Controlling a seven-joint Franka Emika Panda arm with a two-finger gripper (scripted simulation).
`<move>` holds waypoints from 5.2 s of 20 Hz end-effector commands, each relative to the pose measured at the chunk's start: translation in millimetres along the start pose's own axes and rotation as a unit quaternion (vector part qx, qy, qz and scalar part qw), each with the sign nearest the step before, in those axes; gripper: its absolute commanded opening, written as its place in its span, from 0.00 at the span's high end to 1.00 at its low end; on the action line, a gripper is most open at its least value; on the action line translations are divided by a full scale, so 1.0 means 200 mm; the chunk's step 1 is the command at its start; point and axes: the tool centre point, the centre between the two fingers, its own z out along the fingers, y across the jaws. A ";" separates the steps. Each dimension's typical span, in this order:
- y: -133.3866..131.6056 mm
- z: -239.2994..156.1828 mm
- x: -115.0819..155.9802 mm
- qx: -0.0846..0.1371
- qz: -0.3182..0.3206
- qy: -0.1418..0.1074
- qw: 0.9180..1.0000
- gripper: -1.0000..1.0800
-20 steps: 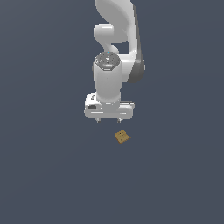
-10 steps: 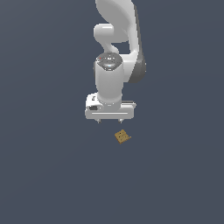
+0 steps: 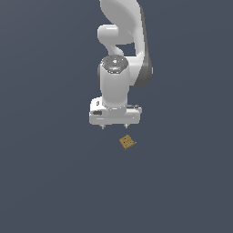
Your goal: Pick up the object and move it to a goal position.
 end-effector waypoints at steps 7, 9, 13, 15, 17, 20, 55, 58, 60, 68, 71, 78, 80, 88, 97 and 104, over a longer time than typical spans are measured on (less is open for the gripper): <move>-0.03 0.04 0.00 0.002 0.043 -0.001 0.999 0.04; -0.05 0.06 0.00 0.003 0.059 -0.002 0.998 0.04; -0.08 0.10 0.01 0.005 0.099 -0.003 0.995 0.04; -0.09 0.13 0.01 0.006 0.123 -0.004 0.992 0.04; -0.11 0.15 0.01 0.006 0.148 -0.005 0.989 0.04; -0.14 0.19 0.01 0.007 0.186 -0.006 0.982 0.04; -0.36 0.53 -0.02 0.001 0.507 -0.013 0.862 0.04; -0.36 0.53 -0.02 0.001 0.506 -0.013 0.862 0.04; -0.36 0.54 -0.02 0.001 0.506 -0.013 0.862 0.04; -0.36 0.71 -0.03 0.001 0.508 -0.013 0.861 0.04; -0.36 0.76 -0.03 0.001 0.508 -0.013 0.861 0.04; -0.36 0.78 -0.03 0.001 0.508 -0.013 0.861 1.00; -0.36 0.78 -0.03 0.001 0.508 -0.013 0.861 1.00; -0.37 0.78 -0.03 0.001 0.508 -0.013 0.861 1.00; -0.41 0.65 -0.08 0.002 0.508 -0.013 0.861 1.00; -0.50 0.41 -0.17 0.002 0.508 -0.013 0.861 1.00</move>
